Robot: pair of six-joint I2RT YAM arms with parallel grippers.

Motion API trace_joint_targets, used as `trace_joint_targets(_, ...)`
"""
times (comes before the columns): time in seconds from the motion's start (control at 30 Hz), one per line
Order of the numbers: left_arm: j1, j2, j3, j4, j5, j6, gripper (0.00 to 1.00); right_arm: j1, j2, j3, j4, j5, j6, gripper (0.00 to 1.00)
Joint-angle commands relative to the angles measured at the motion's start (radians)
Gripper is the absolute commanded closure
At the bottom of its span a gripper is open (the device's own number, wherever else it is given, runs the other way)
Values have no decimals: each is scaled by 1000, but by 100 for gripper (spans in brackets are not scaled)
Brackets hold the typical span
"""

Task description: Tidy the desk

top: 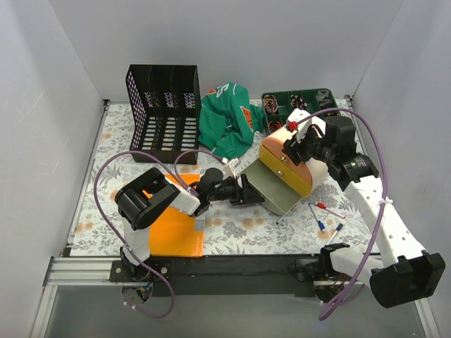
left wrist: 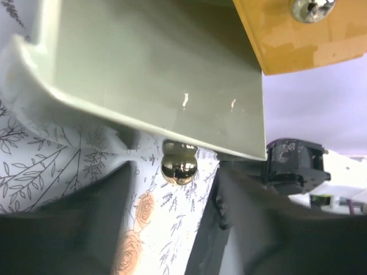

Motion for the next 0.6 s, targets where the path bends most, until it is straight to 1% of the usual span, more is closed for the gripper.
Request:
trace_joint_targets(0.0,-4,-76,31,-36,-14,44,26,-12,30,-2,-220,15,24,32)
trace_joint_targets(0.03,-4,-88,34,-56,-20,53,2,-12,23,7,-226,12,23,29)
trace_joint_targets(0.07,-4,-115,34,-66,-31,73,2,-14,19,15,-232,10,18,27)
trace_joint_targets(0.1,-3,-134,28,-89,-51,85,2,-14,15,30,-248,10,15,22)
trace_joint_targets(0.13,-1,-152,22,-105,-64,99,2,-14,6,40,-254,10,6,21)
trace_joint_targets(0.2,1,-232,-7,-152,-97,142,2,-17,-5,55,-274,15,-5,16)
trace_joint_targets(0.23,2,-270,-18,-174,-138,160,2,-24,-20,70,-295,12,-18,14)
trace_joint_targets(0.27,2,-304,-31,-198,-160,177,2,-29,-31,76,-306,7,-26,13)
trace_joint_targets(0.3,2,-385,-44,-256,-189,228,2,-35,-40,82,-317,6,-34,11)
trace_joint_targets(0.37,2,-462,-57,-322,-264,278,2,-58,-76,99,-347,3,-49,9)
trace_joint_targets(0.4,4,-546,-63,-383,-287,321,2,-70,-97,104,-360,-1,-54,7)
trace_joint_targets(0.47,11,-621,-74,-445,-341,369,2,-112,-123,115,-383,-4,-62,6)
trace_joint_targets(0.5,19,-686,-74,-509,-359,403,2,-144,-148,116,-387,-7,-62,5)
trace_joint_targets(0.57,25,-755,-72,-581,-426,427,2,-181,-172,113,-398,-13,-57,4)
